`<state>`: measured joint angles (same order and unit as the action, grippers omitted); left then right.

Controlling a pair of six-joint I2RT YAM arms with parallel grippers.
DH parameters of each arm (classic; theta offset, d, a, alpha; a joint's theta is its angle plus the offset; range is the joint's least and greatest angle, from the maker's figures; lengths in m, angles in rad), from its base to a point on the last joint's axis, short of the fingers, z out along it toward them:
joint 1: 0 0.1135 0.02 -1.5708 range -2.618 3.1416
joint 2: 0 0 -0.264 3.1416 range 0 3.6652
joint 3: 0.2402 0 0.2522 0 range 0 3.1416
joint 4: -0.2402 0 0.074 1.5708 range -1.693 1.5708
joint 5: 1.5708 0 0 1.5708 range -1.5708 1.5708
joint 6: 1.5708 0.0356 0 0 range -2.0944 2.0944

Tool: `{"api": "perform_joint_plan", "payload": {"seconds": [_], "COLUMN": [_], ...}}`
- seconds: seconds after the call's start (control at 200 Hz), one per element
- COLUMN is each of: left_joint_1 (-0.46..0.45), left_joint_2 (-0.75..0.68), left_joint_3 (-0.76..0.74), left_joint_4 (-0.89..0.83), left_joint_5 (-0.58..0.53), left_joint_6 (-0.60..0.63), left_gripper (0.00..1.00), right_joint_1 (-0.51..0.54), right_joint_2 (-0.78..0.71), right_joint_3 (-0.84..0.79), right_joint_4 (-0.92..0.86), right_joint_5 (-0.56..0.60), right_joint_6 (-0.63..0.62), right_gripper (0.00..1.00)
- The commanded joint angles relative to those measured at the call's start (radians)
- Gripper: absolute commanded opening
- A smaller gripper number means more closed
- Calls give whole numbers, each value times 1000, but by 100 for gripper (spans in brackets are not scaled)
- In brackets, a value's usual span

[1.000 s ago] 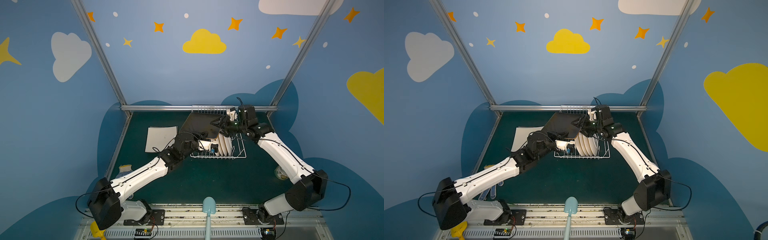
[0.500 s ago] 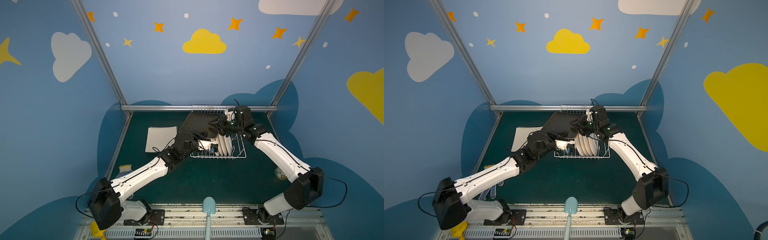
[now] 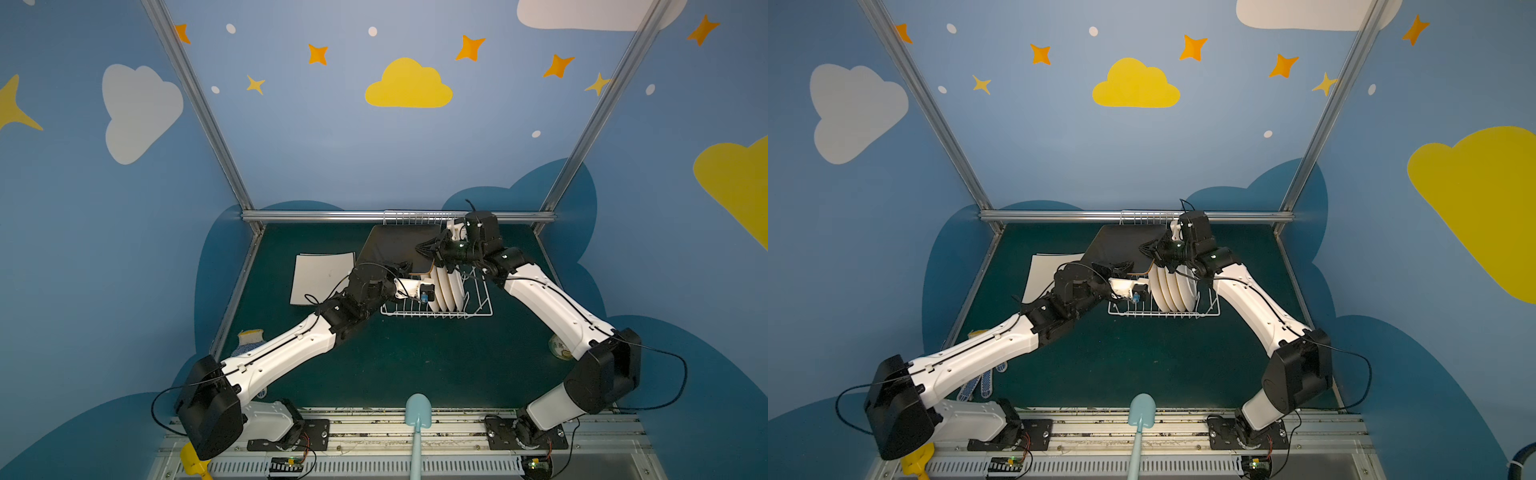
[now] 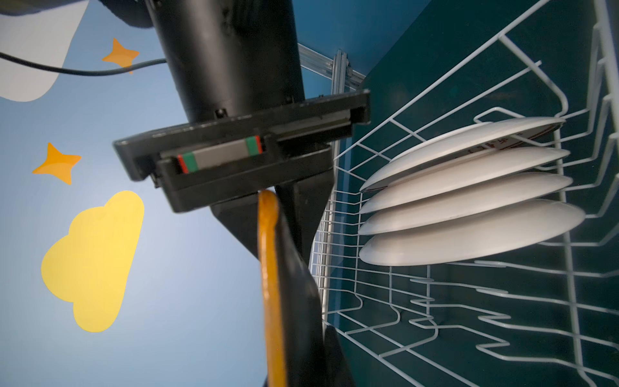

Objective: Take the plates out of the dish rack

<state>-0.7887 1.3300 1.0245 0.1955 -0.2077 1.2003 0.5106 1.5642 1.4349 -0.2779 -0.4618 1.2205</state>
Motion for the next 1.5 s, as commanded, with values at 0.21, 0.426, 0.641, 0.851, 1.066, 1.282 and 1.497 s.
{"api": "perform_joint_plan", "payload": {"seconds": [0.21,0.426,0.641,0.851,1.066,1.282,1.497], "left_joint_1": [-7,-7,-7,8,107,323,536], "left_joint_2": [-49,-63,-112,-179,-246,-206,-99], "left_joint_3": [21,10,-18,-16,39,254,465], "left_joint_4": [221,208,165,72,-26,-327,-563], "left_joint_5": [-10,-6,21,28,41,71,338], "left_joint_6": [4,-38,-155,-304,-641,-1138,-1477], "left_gripper": [38,98,99,99,99,99,99], "right_joint_1": [-4,-31,-91,-187,-249,-274,-279], "right_joint_2": [-25,-58,-113,-182,-217,-230,-227], "right_joint_3": [-38,-70,-87,-136,-151,-167,-165], "right_joint_4": [90,171,185,176,169,190,223], "right_joint_5": [-35,-35,1,31,3,-57,-126], "right_joint_6": [-47,5,6,-6,-50,-71,-86], "right_gripper": [0,0,0,0,0,0,0]}}
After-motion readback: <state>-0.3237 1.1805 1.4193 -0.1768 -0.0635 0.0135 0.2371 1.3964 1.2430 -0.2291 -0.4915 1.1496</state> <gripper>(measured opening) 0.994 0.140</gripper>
